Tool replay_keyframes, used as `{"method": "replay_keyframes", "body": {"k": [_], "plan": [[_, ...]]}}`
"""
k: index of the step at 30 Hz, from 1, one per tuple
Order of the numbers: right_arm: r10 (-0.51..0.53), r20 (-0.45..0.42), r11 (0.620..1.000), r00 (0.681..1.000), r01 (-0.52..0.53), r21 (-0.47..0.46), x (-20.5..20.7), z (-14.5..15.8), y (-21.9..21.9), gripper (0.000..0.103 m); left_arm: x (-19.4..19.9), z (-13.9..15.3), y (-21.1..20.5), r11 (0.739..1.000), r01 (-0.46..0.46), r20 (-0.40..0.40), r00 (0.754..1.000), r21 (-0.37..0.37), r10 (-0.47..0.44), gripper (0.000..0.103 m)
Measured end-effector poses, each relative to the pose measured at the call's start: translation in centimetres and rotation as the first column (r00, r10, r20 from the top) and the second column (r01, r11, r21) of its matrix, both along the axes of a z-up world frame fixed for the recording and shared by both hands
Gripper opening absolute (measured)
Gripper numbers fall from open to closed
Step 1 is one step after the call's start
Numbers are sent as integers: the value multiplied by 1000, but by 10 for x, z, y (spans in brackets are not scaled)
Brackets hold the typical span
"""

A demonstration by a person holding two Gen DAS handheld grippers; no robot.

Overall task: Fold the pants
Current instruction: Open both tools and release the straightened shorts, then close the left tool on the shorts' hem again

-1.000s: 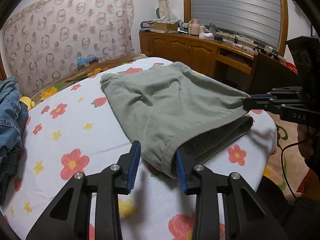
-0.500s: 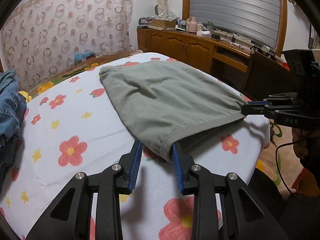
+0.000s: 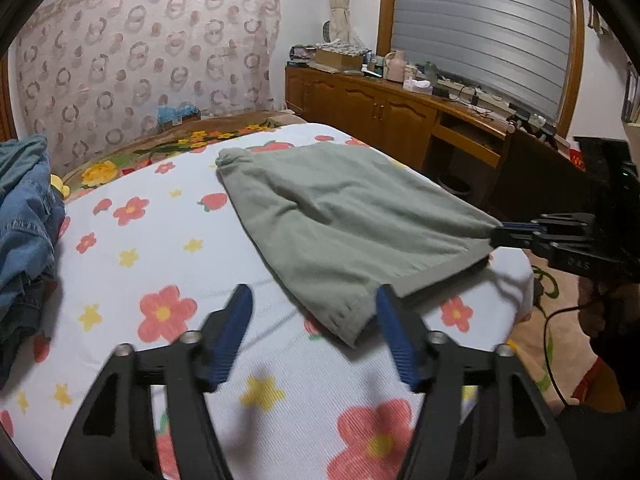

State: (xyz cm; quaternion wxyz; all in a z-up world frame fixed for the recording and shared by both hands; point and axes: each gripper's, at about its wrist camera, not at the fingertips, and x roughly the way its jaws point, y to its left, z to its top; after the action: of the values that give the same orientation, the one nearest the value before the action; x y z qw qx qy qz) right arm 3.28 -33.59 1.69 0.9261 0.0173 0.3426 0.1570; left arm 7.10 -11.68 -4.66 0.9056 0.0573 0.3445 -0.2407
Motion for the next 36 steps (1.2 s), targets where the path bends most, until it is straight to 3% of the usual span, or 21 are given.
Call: {"method": "replay_keyframes", "body": {"k": [4,17,26,31,36], "plan": [[-4,19,1000,1000,4,-9,-4,4,-1,10,12,1,-4,1000,-5,-2,1000,-3,5,78],[-7,43,1000,999,8,-24,2,4,3,28,36,-14,-17,997,-45,-29,998,70,47,78],[-10,-2,999,1000,10,-44,21,-11,8,33,35,-24,-19,994,-46,-65,996,103,53,78],[-25,-24,999,999,24,-44,27,-17,5,38,33,-29,-19,993,-45,-81,995,106,54,78],[-31,-41,998,999,30,-47,29,-19,5,40,31,-32,-17,996,-33,-102,994,83,42,70]]}}
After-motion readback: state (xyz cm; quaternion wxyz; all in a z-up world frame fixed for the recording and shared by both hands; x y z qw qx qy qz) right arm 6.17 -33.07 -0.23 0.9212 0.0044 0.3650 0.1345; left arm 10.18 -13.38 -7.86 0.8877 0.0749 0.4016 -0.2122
